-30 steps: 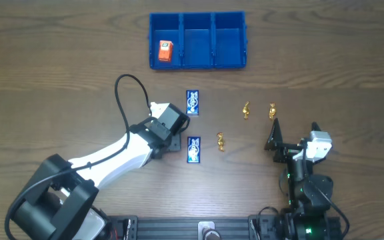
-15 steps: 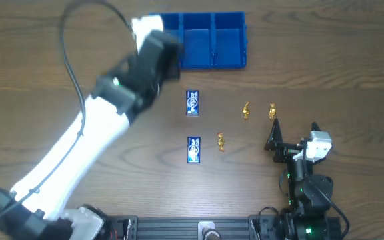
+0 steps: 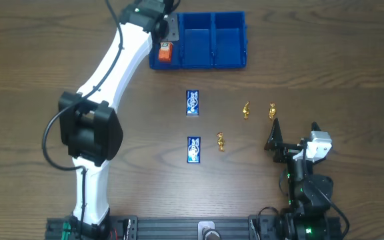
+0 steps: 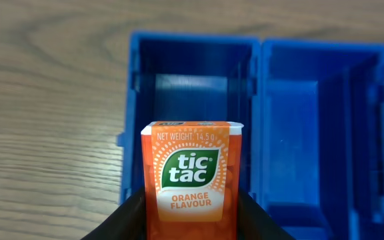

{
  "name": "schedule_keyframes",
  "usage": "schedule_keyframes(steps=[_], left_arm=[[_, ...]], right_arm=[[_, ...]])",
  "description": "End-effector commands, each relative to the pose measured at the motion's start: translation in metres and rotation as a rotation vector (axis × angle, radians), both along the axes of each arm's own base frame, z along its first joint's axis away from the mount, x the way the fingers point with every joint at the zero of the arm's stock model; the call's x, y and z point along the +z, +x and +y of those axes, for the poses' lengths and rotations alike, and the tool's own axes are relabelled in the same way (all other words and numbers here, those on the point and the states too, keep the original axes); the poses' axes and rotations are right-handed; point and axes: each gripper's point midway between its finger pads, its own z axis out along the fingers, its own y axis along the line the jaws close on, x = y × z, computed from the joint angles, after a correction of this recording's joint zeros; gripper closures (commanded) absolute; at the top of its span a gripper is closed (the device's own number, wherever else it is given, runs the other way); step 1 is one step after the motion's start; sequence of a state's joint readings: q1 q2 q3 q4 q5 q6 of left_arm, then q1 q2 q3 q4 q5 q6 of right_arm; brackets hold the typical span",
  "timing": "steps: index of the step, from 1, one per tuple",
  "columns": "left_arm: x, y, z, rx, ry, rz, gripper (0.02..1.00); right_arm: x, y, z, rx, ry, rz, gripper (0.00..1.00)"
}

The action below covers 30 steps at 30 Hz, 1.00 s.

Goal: Sort Candies Into Trays

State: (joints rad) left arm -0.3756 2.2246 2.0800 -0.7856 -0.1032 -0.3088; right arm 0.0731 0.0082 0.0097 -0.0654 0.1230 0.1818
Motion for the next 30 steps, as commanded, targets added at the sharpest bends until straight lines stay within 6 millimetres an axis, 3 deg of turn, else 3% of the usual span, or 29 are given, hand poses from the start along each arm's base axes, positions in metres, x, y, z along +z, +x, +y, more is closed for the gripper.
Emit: schedule_keyframes(steps=[1,13,15,18,20,23,25,27,30], left_arm=[[-0.013,0.006,-0.002,-0.027,-0.002,0.020,0.755],[-0.016,0.003,0.006,-0.028,0.014,0.044,0.680],[-0.017,0.004,0.007,-0.026,0.014,0.045,0.562],[-0.010,0.004,0.008,-0.021,0.009,0.032,0.198],[0.007,0.005,0.011,-0.004,-0.006,0.002,0.115],[0.055,0.001,0.019,0.018,-0.037,-0.083,0.095],[0.105,-0.009,0.030,0.040,-0.039,-0.177,0.099],[0.171,-0.036,0.047,0.075,-0.033,-0.316,0.102],[0.239,-0.081,0.068,0.083,-0.076,-0.506,0.064]], right_arm=[[0.000,0.000,-0.002,-0.005,-0.004,0.000,0.003],[0.000,0.000,-0.002,-0.005,-0.004,0.000,0.003],[0.000,0.000,-0.002,-0.005,-0.004,0.000,0.003],[0.000,0.000,-0.002,-0.005,-0.004,0.000,0.003],[0.000,0.000,-0.002,-0.005,-0.004,0.000,0.003],[0.000,0.000,-0.002,-0.005,-0.004,0.000,0.003],[0.000,0.000,-0.002,-0.005,-0.004,0.000,0.003],[0.000,0.000,-0.002,-0.005,-0.004,0.000,0.003],[0.000,0.000,-0.002,-0.005,-0.004,0.000,0.003]])
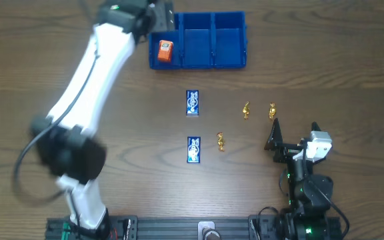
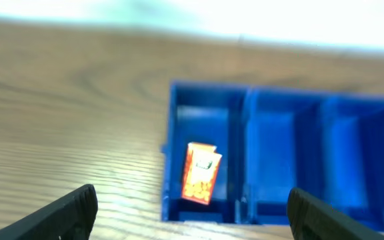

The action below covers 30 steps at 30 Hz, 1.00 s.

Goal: Sort Candies Into Trays

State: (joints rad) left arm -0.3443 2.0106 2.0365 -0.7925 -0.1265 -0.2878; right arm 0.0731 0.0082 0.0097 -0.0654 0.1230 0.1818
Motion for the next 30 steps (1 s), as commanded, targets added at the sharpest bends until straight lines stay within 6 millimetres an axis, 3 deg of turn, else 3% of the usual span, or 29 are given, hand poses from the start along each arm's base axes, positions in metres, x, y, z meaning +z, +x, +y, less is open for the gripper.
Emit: schedule_keyframes(steps=[1,3,6,9,12,13,16,21,28,30], left_arm=[[0.161,-0.083,0.049,0.058,-0.067,-0.414,0.029],[0.185,-0.125,0.069,0.045,-0.093,-0.541,0.020],[0.190,-0.181,0.093,-0.016,-0.069,-0.661,0.018],[0.165,-0.234,0.117,-0.031,0.012,-0.718,0.023],[0.129,-0.265,0.126,-0.056,0.064,-0.732,0.020],[0.106,-0.275,0.129,-0.067,0.081,-0.729,0.020],[0.053,-0.285,0.135,-0.054,0.084,-0.726,0.023],[-0.029,-0.277,0.126,-0.102,0.052,-0.760,0.020],[-0.098,-0.272,0.119,-0.117,0.002,-0.685,0.018],[-0.101,-0.273,0.121,-0.112,0.004,-0.672,0.020]], right_arm=[[0.000,0.000,-0.002,-0.005,-0.004,0.000,0.003],[0.000,0.000,-0.002,-0.005,-0.004,0.000,0.003],[0.000,0.000,-0.002,-0.005,-0.004,0.000,0.003],[0.000,0.000,-0.002,-0.005,-0.004,0.000,0.003],[0.000,0.000,-0.002,-0.005,-0.004,0.000,0.003],[0.000,0.000,-0.002,-0.005,-0.004,0.000,0.003],[0.000,0.000,-0.002,-0.005,-0.004,0.000,0.003],[0.000,0.000,-0.002,-0.005,-0.004,0.000,0.003],[0.000,0.000,-0.002,-0.005,-0.004,0.000,0.003],[0.000,0.000,-0.002,-0.005,-0.004,0.000,0.005]])
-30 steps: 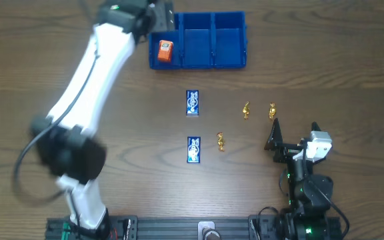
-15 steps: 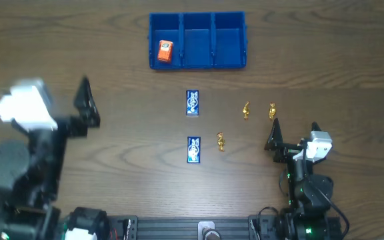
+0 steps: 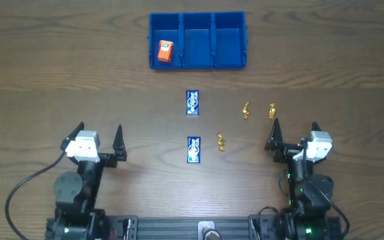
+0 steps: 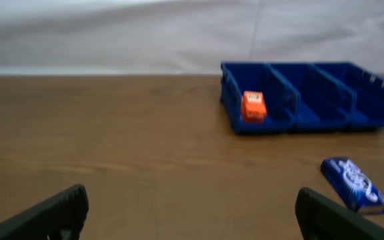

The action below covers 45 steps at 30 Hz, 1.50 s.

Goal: Sort Candies Into Trays

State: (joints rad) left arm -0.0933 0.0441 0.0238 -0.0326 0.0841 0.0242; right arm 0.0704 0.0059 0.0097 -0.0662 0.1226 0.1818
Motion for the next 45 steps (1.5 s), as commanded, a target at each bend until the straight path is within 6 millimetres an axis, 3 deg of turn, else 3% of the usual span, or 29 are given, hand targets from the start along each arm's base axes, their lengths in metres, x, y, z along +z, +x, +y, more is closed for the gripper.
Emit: schedule_keyframes(steps=[1,25,29,32,35,41,43,45], left_arm=[[-0.012,-0.002,-0.003,-0.020,-0.014,0.029,0.020],[-0.012,-0.002,-0.003,-0.020,-0.014,0.029,0.020],[-0.012,-0.002,-0.003,-0.020,-0.014,0.029,0.020],[-0.012,-0.002,-0.003,-0.020,-0.014,0.029,0.020],[-0.012,-0.002,-0.003,-0.020,-0.014,0.029,0.020],[-0.012,-0.002,-0.003,-0.020,-0.014,0.029,0.020],[-0.012,-0.002,-0.003,-0.020,-0.014,0.029,0.020],[-0.012,-0.002,-0.003,-0.020,-0.014,0.029,0.020]], right_arm=[[-0.001,0.000,-0.001,-0.003,-0.004,0.001,0.003],[-0.001,0.000,-0.001,-0.001,-0.003,0.001,0.003],[0.004,0.000,0.014,0.086,0.016,-0.017,0.003],[0.018,0.000,0.025,0.144,0.170,-0.053,0.003],[0.045,-0.003,0.047,0.270,0.204,-0.018,0.003],[0.112,0.007,0.099,0.554,0.266,0.242,0.003],[0.125,0.016,0.121,0.680,0.315,0.353,0.003],[0.124,0.026,0.131,0.720,0.354,0.470,0.003]])
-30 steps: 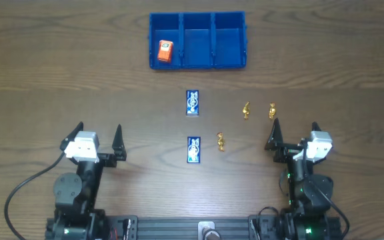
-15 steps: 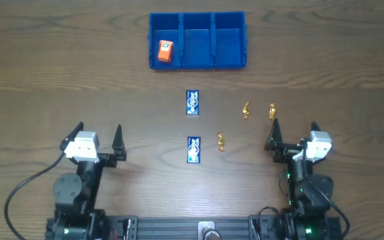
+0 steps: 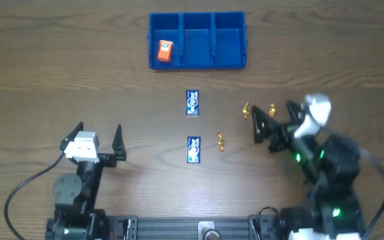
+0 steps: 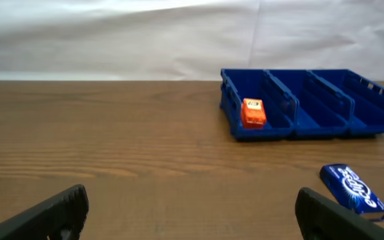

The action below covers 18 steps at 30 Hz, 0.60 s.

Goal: Sort Candies Into Trays

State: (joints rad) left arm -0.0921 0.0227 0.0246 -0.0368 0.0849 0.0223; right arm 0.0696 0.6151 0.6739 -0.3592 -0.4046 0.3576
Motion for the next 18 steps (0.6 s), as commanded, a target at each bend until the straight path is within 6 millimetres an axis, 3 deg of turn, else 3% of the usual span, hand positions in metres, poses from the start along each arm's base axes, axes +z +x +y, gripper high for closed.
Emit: schedule_keyframes(steps=[1,5,7,12,14,18], left_arm=[[-0.016,-0.001,-0.003,-0.021,-0.010,0.047,0.020],[-0.016,-0.001,-0.003,-0.021,-0.010,0.047,0.023],[-0.016,-0.001,-0.003,-0.021,-0.010,0.047,0.020],[-0.016,-0.001,-0.003,-0.021,-0.010,0.047,0.023],[-0.016,-0.001,-0.003,-0.021,-0.010,0.047,0.020],[-0.016,-0.001,-0.003,-0.021,-0.010,0.047,0.020]], right_arm=[[0.005,0.016,0.048,0.258,0.084,0.282,0.003],[-0.041,0.024,0.079,0.287,-0.026,0.568,0.003],[-0.077,0.021,0.101,0.281,-0.141,0.708,0.003],[-0.144,0.010,0.129,0.195,-0.312,0.894,0.003],[-0.166,0.004,0.136,0.144,-0.362,0.948,0.003],[-0.192,-0.008,0.148,0.094,-0.429,1.000,0.003]])
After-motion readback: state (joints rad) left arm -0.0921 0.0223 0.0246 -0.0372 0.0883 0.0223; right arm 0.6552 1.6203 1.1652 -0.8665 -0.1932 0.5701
